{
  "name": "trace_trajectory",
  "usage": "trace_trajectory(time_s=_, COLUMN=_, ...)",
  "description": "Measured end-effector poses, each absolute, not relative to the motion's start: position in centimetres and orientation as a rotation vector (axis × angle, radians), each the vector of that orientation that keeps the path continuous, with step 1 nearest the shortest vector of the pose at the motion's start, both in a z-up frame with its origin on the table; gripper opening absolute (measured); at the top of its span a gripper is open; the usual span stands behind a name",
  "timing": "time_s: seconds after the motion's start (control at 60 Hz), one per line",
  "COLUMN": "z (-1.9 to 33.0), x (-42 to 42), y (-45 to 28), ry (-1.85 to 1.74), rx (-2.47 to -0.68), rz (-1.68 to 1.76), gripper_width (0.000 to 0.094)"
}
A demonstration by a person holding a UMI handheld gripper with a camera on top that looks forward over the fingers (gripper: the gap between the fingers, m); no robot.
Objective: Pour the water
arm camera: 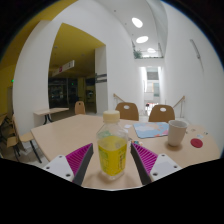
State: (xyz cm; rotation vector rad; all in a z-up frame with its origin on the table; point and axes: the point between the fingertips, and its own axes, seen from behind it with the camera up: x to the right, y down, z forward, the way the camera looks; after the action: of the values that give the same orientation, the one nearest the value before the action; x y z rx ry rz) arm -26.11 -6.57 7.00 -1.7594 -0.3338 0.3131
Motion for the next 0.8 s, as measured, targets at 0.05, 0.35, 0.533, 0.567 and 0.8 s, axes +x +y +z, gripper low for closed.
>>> trace_trajectory(time_s=0.05, z=6.7, x=-26.1, y=-5.6, ry=-0.319, rx=-1.769, rz=0.298, gripper_width=0.0822)
trace_trajectory(time_s=0.35, z=5.9, x=-27.5, y=-2.5, ry=-0.257, rx=-1.776, rz=0.331, gripper_width=0.0379)
trace_trajectory(time_s=0.533, z=6.8, x=-27.1, y=-1.7, ry=-0.144, rx=-1.802, rz=0.455, gripper_width=0.0342)
trace_trajectory(time_s=0.567, z=7.9, x=-26.7, y=-0.5, ry=-0.078, rx=-1.789, rz=0.519, gripper_width=0.0340)
trace_trajectory(time_s=0.8, z=16.5, x=-21.4, y=8.5, ry=0.598, rx=-1.552, rz=1.151, gripper_width=0.0344)
